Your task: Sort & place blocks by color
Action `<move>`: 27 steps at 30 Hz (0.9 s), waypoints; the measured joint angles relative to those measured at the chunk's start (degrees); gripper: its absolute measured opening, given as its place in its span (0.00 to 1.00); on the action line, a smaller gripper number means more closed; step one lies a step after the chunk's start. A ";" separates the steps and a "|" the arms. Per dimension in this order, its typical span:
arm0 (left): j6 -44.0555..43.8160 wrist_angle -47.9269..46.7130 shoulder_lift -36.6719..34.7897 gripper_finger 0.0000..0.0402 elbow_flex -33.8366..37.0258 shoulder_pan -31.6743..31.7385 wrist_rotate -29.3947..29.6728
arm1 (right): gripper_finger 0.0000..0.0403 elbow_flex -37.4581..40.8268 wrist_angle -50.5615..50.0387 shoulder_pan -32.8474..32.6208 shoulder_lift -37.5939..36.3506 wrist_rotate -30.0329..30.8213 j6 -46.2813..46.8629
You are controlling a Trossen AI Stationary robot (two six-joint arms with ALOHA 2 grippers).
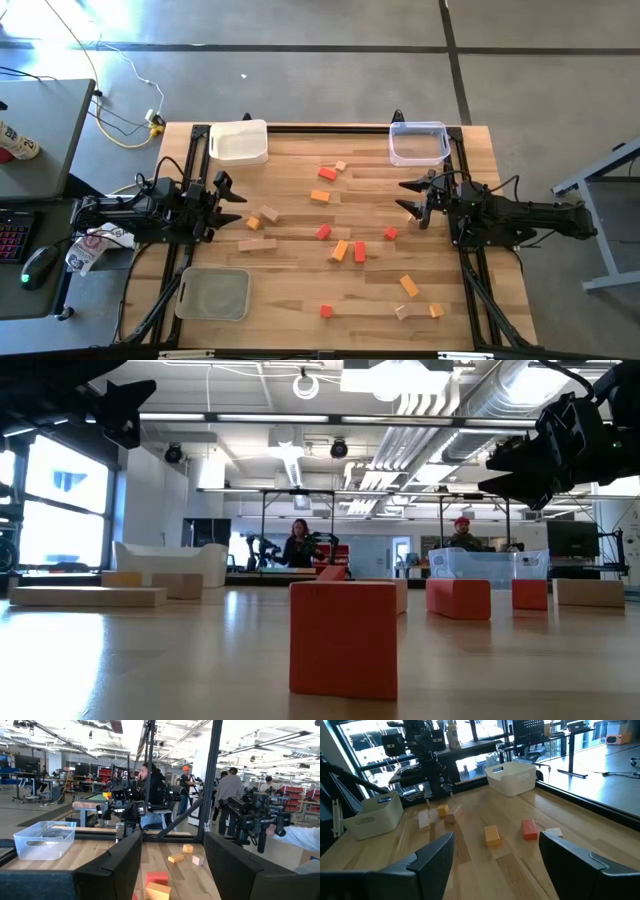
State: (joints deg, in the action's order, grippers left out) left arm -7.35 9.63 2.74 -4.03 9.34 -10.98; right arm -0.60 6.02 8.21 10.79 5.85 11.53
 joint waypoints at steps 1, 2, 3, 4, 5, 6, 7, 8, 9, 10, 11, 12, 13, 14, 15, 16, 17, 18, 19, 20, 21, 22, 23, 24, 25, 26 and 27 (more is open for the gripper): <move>0.00 0.02 -0.01 0.50 0.00 0.02 0.00 | 0.69 0.02 0.00 0.02 0.02 0.00 0.00; 0.01 0.00 -0.01 0.50 -0.01 0.01 0.00 | 0.69 0.02 0.00 0.02 0.02 0.00 0.00; 0.00 0.02 0.00 0.50 0.00 0.01 0.00 | 0.69 0.00 0.00 0.02 0.00 -0.02 0.00; 0.00 0.01 -0.02 0.50 0.00 0.01 0.00 | 0.69 0.00 0.00 0.01 0.00 0.00 0.00; 0.00 0.02 0.00 0.50 -0.01 0.01 0.00 | 0.69 0.00 0.00 0.00 0.01 -0.01 0.00; 0.01 0.02 0.00 0.50 0.00 0.01 0.00 | 0.69 0.00 0.00 0.01 0.01 -0.02 -0.02; 0.00 0.02 0.00 0.50 -0.01 0.00 0.00 | 0.69 0.00 0.00 0.02 0.00 0.00 0.00; 0.00 0.01 -0.01 0.50 0.00 0.01 0.00 | 0.69 0.00 0.00 0.00 0.02 -0.02 0.00; 0.00 0.02 0.00 0.50 0.00 0.02 0.00 | 0.69 0.00 0.00 0.00 0.01 -0.02 0.00; 0.00 0.02 0.00 0.50 0.00 0.00 0.00 | 0.69 0.00 0.00 0.00 0.02 -0.02 0.00; 0.00 0.02 -0.02 0.50 0.00 0.02 0.00 | 0.69 0.01 0.00 0.00 0.01 -0.01 0.00; 0.00 0.02 -0.02 0.50 0.00 0.02 0.00 | 0.69 0.00 0.00 0.01 0.02 -0.02 0.00; 0.00 0.04 0.00 0.50 -0.02 0.01 0.00 | 0.69 0.00 0.00 0.00 0.01 -0.01 -0.02; 0.00 0.02 -0.01 0.50 0.00 0.01 0.00 | 0.69 0.01 0.01 0.01 0.01 -0.01 0.00; 0.00 0.02 -0.02 0.50 0.00 0.00 0.00 | 0.69 0.02 0.00 0.02 0.02 -0.02 0.00; 0.00 0.02 -0.02 0.50 0.00 0.02 0.00 | 0.69 0.02 0.00 0.02 0.00 -0.02 0.00; 0.00 0.02 -0.01 0.50 0.00 0.00 0.00 | 0.69 0.00 0.00 0.00 0.00 -0.02 0.00; 0.00 0.02 0.00 0.50 -0.01 0.01 0.00 | 0.69 0.01 0.01 0.01 0.01 -0.02 0.00; 0.00 0.03 -0.02 0.50 0.00 0.01 0.00 | 0.69 0.01 0.00 0.01 0.01 -0.02 0.00; 0.00 0.02 0.00 0.50 0.00 0.02 0.00 | 0.69 0.00 0.00 0.00 0.02 -0.02 0.00; 0.00 0.02 0.00 0.50 0.00 0.02 0.00 | 0.69 0.00 0.02 0.00 0.01 -0.02 0.23; 0.00 0.02 -0.01 0.50 0.00 0.01 0.00 | 0.69 0.00 0.02 0.01 0.01 -0.02 0.91; 0.00 0.02 -0.01 0.50 0.00 0.00 0.00 | 0.69 0.01 0.02 0.00 0.01 -0.03 1.97; -0.19 0.02 -0.01 0.50 0.00 0.00 0.00 | 0.69 0.00 0.02 0.01 0.01 -0.03 3.18; -0.71 0.02 0.00 0.50 -0.01 0.02 0.00 | 0.69 0.00 0.06 0.00 0.01 -0.04 4.53; -1.30 0.02 0.00 0.50 0.00 0.01 0.00 | 0.69 0.02 0.18 0.00 0.01 -0.04 5.93; -1.91 0.03 0.00 0.50 0.00 0.02 0.02 | 0.69 0.00 0.30 0.00 0.00 -0.04 7.30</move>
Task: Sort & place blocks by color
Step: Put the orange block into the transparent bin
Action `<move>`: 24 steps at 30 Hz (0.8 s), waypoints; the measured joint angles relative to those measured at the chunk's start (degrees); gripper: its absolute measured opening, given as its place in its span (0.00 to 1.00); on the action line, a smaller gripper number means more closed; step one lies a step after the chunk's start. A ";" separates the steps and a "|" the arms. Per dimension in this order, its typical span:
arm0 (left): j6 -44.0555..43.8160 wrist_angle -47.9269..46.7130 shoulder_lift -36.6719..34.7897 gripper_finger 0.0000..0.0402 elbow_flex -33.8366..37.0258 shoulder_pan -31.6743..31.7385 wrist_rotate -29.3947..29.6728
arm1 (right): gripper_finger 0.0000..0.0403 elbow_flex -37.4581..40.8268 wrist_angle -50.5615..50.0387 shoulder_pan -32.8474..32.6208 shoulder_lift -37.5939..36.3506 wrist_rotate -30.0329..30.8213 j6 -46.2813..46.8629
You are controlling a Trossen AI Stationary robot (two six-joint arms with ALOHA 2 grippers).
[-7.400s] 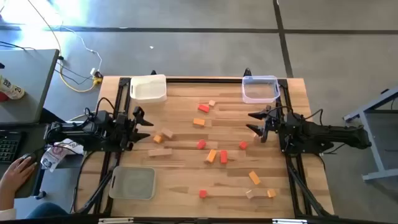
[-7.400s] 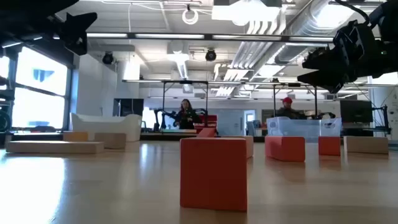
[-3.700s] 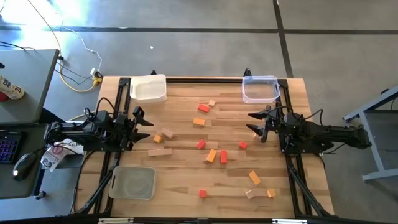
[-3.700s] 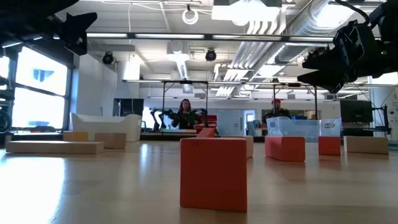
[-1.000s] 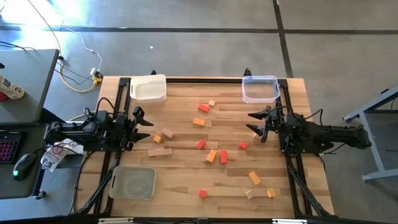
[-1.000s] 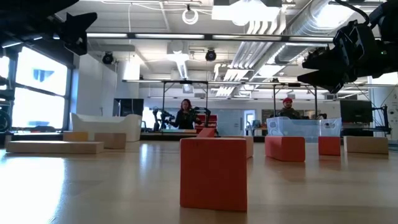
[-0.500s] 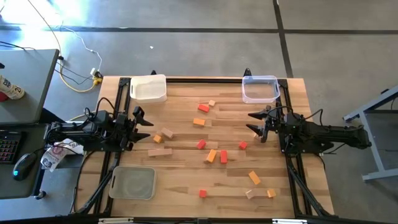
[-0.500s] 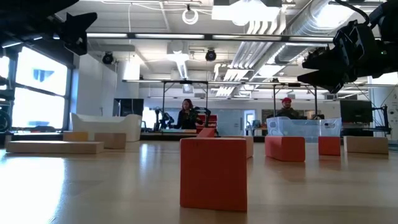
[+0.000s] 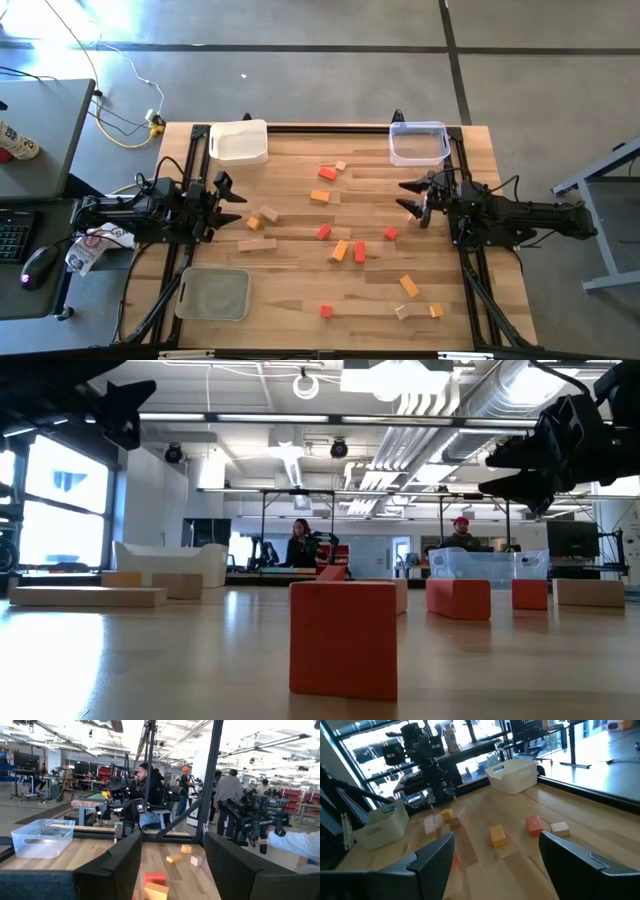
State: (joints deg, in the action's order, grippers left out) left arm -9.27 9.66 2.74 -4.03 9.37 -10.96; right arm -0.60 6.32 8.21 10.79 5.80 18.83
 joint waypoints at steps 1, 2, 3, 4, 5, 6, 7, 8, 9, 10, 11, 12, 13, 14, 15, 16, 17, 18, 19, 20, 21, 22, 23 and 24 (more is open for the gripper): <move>-0.35 0.01 0.01 0.50 0.00 -0.01 0.05 | 0.69 0.00 0.17 0.00 0.02 0.00 1.23; -0.64 0.01 0.01 0.50 0.00 -0.02 0.29 | 0.69 0.00 0.38 0.00 0.02 0.00 2.18; -0.62 -0.01 -0.02 0.50 0.00 -0.02 0.83 | 0.69 0.02 0.53 0.01 0.01 0.00 2.67; -0.62 0.01 -0.01 0.50 0.00 -0.02 1.70 | 0.69 0.00 0.73 0.00 0.02 0.00 3.25; -0.65 0.01 -0.02 0.50 0.00 -0.02 2.62 | 0.69 0.00 0.78 0.00 0.00 0.00 3.62; -0.62 0.01 -0.01 0.50 -0.02 -0.02 3.45 | 0.69 0.00 0.77 0.02 0.00 0.00 3.96; -0.64 0.01 -0.02 0.50 -0.01 -0.02 4.13 | 0.69 0.01 0.77 0.00 0.02 -0.01 4.33; -0.64 0.01 -0.02 0.50 0.00 -0.02 4.53 | 0.69 0.01 0.77 0.01 0.01 -0.04 4.72; -0.63 0.01 -0.02 0.50 0.00 -0.02 4.70 | 0.69 0.02 0.77 0.00 0.00 -0.13 5.20; -0.65 0.01 -0.01 0.50 0.00 -0.02 4.77 | 0.69 0.01 0.75 0.00 0.01 -0.20 5.81; -0.62 0.06 0.01 0.50 0.00 -0.02 5.03 | 0.69 0.00 0.75 0.02 0.02 -0.22 6.35; -0.63 0.16 -0.01 0.50 0.00 -0.02 5.70 | 0.69 0.02 0.75 0.00 0.02 -0.24 6.70; -0.62 0.32 0.01 0.50 -0.02 -0.02 6.35 | 0.69 0.01 0.77 0.01 0.01 -0.23 6.70; -0.62 0.43 0.01 0.50 0.00 -0.02 6.81 | 0.69 0.00 0.79 0.00 0.00 -0.23 6.83; -0.64 0.52 0.00 0.50 0.00 -0.02 7.15 | 0.69 0.01 0.95 0.00 0.01 -0.22 6.91; -0.62 0.67 0.00 0.50 -0.01 -0.02 7.54 | 0.69 0.01 1.33 0.00 0.02 -0.22 7.30; -0.62 0.79 -0.01 0.50 0.00 -0.02 7.86 | 0.69 0.02 1.74 0.01 0.02 -0.22 8.18; -0.63 0.81 -0.02 0.50 -0.01 -0.02 8.16 | 0.69 0.00 2.15 0.00 0.02 -0.23 8.94; -0.64 0.79 -0.01 0.50 -0.01 -0.02 8.47 | 0.69 0.00 2.68 0.00 0.02 -0.22 9.60; -0.64 0.80 0.01 0.50 0.00 -0.02 8.62 | 0.69 0.00 3.28 0.02 0.02 -0.25 9.68; -0.65 0.80 0.01 0.50 0.00 -0.02 8.64 | 0.69 0.00 3.92 0.01 0.02 -0.33 9.68; -0.65 0.80 0.01 0.50 0.00 -0.02 8.63 | 0.69 0.00 4.68 0.01 0.01 -0.42 9.69; -0.65 0.78 -0.01 0.50 0.00 -0.02 8.63 | 0.69 0.01 5.45 0.02 0.01 -0.39 9.75; -0.65 0.80 0.00 0.50 -0.02 -0.02 8.63 | 0.69 0.00 6.40 0.00 0.02 -0.32 9.88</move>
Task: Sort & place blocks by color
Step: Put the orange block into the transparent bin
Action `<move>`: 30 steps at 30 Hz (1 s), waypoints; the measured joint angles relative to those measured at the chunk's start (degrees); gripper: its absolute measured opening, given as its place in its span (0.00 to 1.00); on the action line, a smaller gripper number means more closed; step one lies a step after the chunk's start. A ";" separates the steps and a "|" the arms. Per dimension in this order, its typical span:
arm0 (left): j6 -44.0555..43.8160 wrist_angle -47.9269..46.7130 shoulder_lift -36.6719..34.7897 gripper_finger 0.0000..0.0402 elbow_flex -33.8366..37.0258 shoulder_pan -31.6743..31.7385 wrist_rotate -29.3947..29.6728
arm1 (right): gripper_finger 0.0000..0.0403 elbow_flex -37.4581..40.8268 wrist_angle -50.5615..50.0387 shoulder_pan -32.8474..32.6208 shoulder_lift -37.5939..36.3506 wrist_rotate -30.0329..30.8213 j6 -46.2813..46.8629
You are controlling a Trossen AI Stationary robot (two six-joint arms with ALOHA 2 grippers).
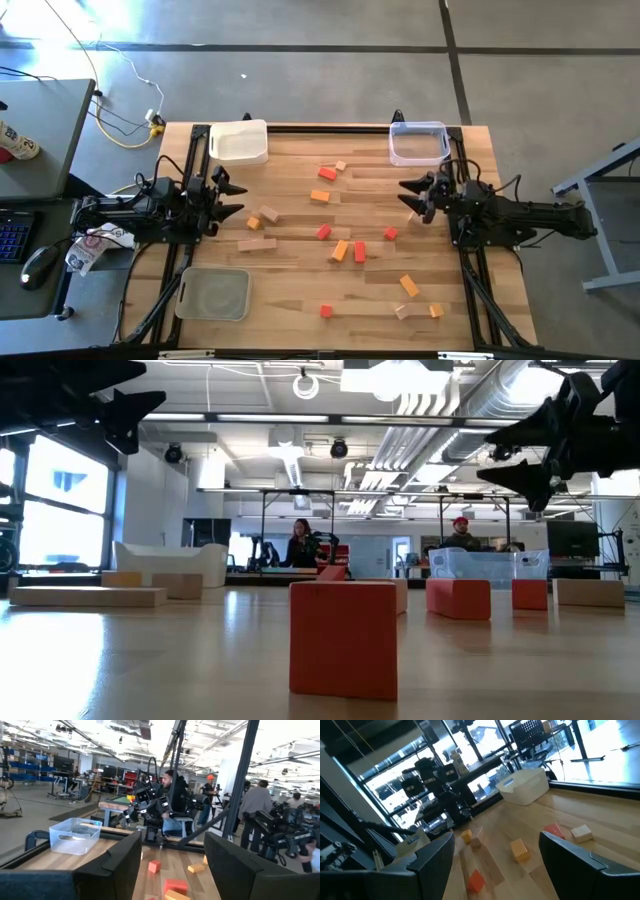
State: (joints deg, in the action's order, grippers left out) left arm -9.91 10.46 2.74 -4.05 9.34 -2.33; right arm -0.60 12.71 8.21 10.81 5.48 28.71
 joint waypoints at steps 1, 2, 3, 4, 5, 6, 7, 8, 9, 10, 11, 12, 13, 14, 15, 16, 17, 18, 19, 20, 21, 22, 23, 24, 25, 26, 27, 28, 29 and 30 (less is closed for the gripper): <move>-0.05 0.02 0.01 0.50 0.01 0.00 0.00 | 0.69 0.00 0.96 0.00 0.00 0.04 0.00; -0.30 0.01 -0.01 0.50 0.02 0.00 0.00 | 0.69 0.00 2.03 0.02 0.00 0.04 0.00; -0.42 0.01 -0.01 0.50 0.02 0.00 0.00 | 0.69 0.02 3.17 0.02 0.00 0.04 0.16; -0.42 0.02 -0.01 0.50 0.02 0.00 0.00 | 0.69 0.02 4.38 0.00 0.00 0.08 1.09; -0.44 0.02 0.01 0.50 0.01 0.00 0.00 | 0.69 0.00 5.60 0.00 -0.01 0.21 2.07; -0.44 0.02 -0.02 0.50 0.02 0.00 0.00 | 0.69 -0.06 6.48 0.00 -0.02 0.28 2.57; -0.42 0.02 0.01 0.50 0.01 0.00 0.00 | 0.69 -0.31 6.66 0.01 -0.02 0.25 2.79; -0.42 0.02 0.01 0.50 0.02 0.00 0.00 | 0.69 -0.82 6.62 0.00 0.01 0.17 2.80; -0.44 0.02 0.00 0.50 0.01 0.00 0.00 | 0.69 -1.46 6.54 0.00 0.10 0.11 2.80; -0.43 0.02 0.00 0.50 0.00 0.00 0.00 | 0.69 -2.21 6.57 0.00 0.14 0.06 2.80; -0.44 0.02 0.00 0.50 0.00 0.00 0.00 | 0.69 -3.06 6.55 0.00 0.32 0.06 2.79; -0.44 0.02 0.00 0.50 0.01 0.00 0.00 | 0.69 -4.06 6.49 0.00 0.58 0.04 2.48; -0.44 0.02 0.00 0.50 0.00 0.00 0.00 | 0.69 -5.06 6.41 0.00 0.97 -0.09 2.18; -0.44 0.02 -0.01 0.50 0.02 0.00 0.00 | 0.69 -6.17 6.14 0.00 1.51 -0.26 1.54; -0.42 0.02 -0.02 0.50 0.02 0.00 0.00 | 0.69 -7.42 5.67 0.00 2.17 -0.72 0.93; -0.44 0.02 0.00 0.50 0.02 0.00 0.00 | 0.69 -8.66 5.08 0.00 2.97 -1.12 0.48; -0.43 0.02 0.01 0.50 0.02 0.00 0.00 | 0.69 -10.00 4.02 0.00 3.81 -1.35 -0.25; -0.43 0.02 -0.01 0.50 0.02 0.00 0.02 | 0.69 -11.28 2.63 0.00 4.73 -1.56 -0.46; -0.44 0.02 -0.01 0.50 0.01 0.00 0.01 | 0.69 -12.60 1.06 0.00 5.78 -1.64 -0.46; -0.44 0.02 -0.02 0.50 0.01 0.00 0.01 | 0.69 -13.87 -0.79 0.00 6.90 -1.67 -0.24; -0.44 0.02 0.01 0.50 0.01 0.00 0.02 | 0.69 -15.17 -2.98 0.00 8.05 -1.69 -0.11; -0.46 0.02 0.01 0.50 0.02 0.00 0.02 | 0.69 -16.47 -5.18 0.00 9.30 -1.71 0.55; -0.55 0.02 -0.01 0.50 0.00 0.00 0.02 | 0.69 -17.83 -7.57 0.00 10.61 -1.75 1.33; -0.71 0.02 -0.01 0.50 0.01 0.00 0.04 | 0.69 -19.11 -10.06 0.00 11.92 -1.84 2.09; -1.01 0.02 0.01 0.50 0.01 0.00 0.23 | 0.69 -20.37 -12.27 -0.02 13.33 -1.93 2.37; -1.36 0.02 0.00 0.50 0.02 0.00 0.52 | 0.69 -21.63 -14.30 -0.17 14.80 -1.97 2.67; -1.72 0.02 -0.01 0.50 0.00 0.00 1.00 | 0.69 -22.79 -16.10 -0.41 16.23 -1.91 2.98; -1.93 0.02 0.00 0.50 0.02 0.00 1.68 | 0.69 -23.86 -17.65 -0.79 17.70 -1.89 3.43; -1.99 0.00 0.00 0.50 0.02 0.00 2.21 | 0.69 -24.99 -19.04 -1.21 19.12 -1.91 3.48; -1.95 -0.02 0.01 0.50 0.01 0.00 2.74 | 0.69 -26.10 -20.18 -1.80 20.56 -1.91 3.77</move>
State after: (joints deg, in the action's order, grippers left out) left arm -11.86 10.44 2.74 -4.03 9.34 0.41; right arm -26.71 -7.47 6.41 31.37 3.57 32.48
